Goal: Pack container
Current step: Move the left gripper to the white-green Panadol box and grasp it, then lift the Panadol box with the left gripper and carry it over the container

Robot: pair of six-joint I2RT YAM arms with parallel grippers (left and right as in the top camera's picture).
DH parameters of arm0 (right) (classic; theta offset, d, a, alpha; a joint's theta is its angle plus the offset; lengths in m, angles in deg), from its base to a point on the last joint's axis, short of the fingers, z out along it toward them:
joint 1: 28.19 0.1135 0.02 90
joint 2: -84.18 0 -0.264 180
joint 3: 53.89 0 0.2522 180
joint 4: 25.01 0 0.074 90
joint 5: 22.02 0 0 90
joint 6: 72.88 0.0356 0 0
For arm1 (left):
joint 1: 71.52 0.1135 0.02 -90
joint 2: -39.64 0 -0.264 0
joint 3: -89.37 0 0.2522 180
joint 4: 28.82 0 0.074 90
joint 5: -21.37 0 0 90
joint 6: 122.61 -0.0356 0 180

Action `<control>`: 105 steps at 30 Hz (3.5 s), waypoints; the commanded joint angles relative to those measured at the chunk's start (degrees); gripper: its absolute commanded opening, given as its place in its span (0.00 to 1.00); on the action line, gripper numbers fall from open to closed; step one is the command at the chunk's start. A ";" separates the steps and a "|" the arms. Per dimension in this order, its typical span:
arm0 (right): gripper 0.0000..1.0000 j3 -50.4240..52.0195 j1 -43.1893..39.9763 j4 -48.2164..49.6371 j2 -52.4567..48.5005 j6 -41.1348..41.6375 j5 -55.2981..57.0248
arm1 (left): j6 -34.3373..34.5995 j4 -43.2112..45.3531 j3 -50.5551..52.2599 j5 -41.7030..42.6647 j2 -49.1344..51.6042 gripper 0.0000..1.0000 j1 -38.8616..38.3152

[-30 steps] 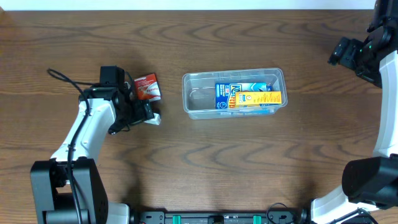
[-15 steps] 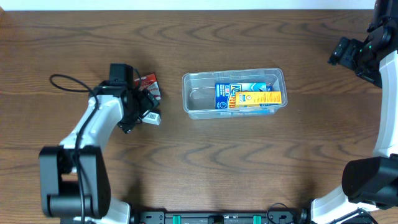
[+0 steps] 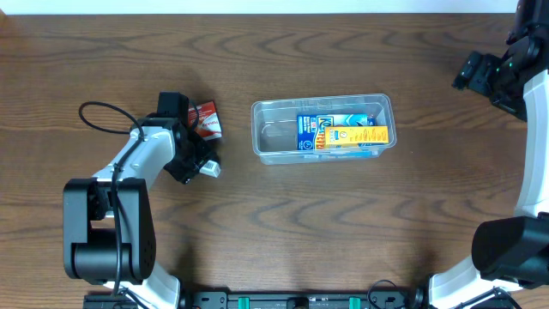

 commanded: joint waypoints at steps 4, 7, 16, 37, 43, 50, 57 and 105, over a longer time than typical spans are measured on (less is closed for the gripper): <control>0.99 0.09 -0.48 -0.09 -0.26 -0.22 -0.02 | -4.74 0.09 -2.84 -0.22 -0.20 0.43 0.02; 0.99 0.09 -0.48 -0.09 -0.26 -0.22 -0.02 | -7.87 0.09 -3.69 -0.22 -0.90 0.42 0.02; 0.99 0.09 -0.48 -0.09 -0.26 -0.22 -0.02 | -18.82 -0.66 -5.25 1.07 -5.66 0.33 0.02; 0.99 0.09 -0.48 -0.09 -0.26 -0.22 -0.02 | -22.53 -5.57 -5.22 -0.96 -6.88 0.32 0.02; 0.99 0.09 -0.48 -0.07 -0.26 -0.22 -0.02 | -22.93 -5.22 -5.22 -2.54 -6.82 0.38 0.02; 0.99 0.09 -0.48 -0.09 -0.26 -0.22 -0.02 | -22.64 -3.32 -5.22 -3.30 -6.64 0.50 -0.04; 0.99 0.09 -0.48 -0.09 -0.26 -0.22 -0.02 | -22.45 -1.33 -5.22 -3.32 -4.26 0.50 -2.36; 0.99 0.09 -0.48 -0.07 -0.26 -0.22 -0.02 | -26.05 -7.65 -13.84 -3.56 -17.68 0.24 -14.82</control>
